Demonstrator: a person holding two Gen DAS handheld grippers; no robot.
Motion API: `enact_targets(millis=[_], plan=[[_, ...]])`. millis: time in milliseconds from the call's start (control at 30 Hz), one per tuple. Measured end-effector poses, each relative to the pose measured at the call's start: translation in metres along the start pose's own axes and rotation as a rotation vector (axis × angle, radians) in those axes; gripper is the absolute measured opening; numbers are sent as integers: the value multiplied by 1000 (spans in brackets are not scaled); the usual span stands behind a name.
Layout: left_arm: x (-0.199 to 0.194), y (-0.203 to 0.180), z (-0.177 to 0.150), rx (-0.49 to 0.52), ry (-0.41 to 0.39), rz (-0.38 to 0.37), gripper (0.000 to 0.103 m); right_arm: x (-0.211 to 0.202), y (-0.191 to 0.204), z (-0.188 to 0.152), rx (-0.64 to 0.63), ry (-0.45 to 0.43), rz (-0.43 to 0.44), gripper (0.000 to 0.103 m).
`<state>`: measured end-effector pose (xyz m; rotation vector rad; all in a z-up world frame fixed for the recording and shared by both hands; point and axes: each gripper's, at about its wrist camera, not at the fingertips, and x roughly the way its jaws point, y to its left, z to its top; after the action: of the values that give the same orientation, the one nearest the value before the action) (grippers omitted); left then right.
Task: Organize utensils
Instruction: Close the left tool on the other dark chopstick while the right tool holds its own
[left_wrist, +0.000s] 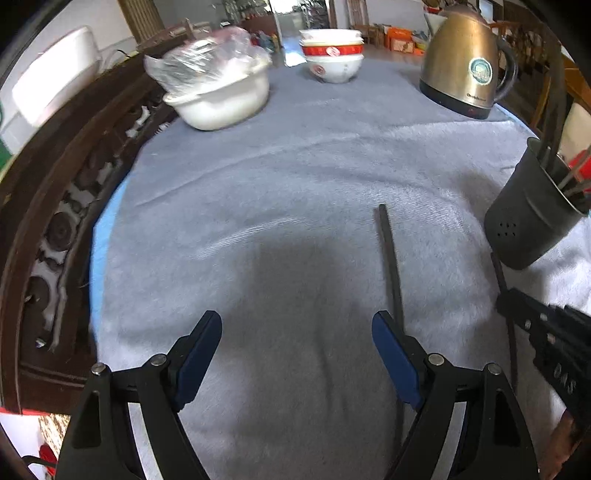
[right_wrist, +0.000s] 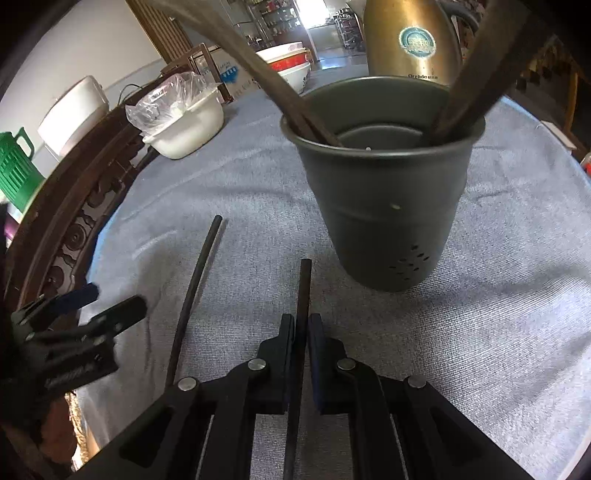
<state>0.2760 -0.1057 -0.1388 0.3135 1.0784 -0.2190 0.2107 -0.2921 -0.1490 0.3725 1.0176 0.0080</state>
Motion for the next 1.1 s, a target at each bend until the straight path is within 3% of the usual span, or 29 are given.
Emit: enact_targets(millis=[233,533,800,867,900,967,1000,1100], plan=[[28,-11,24,-21,105,-118,84,1,-6,-1,17,-14,53,8],[46,-20,43,-52,142,-149,84,-2,-16,-6,32,-40,121,8],[59,-32,57,-51,158,-184,58,-2,-18,-7,36,-44,135,8],[58,-34,59,-44,142,-188,38,-2,-18,-8,34,-45,131,8],[57,-34,59,-41,138,-190,34,-2,-18,-8,35,-45,129,8],[57,-33,59,-39,133,-204,15,-2,-17,-8,35,-43,123,8],[57,-32,58,-38,133,-211,10,-2,-17,-8,35,-40,119,8],[53,-24,50,-46,136,-245,10,-2,-13,-6,32,-23,102,11]])
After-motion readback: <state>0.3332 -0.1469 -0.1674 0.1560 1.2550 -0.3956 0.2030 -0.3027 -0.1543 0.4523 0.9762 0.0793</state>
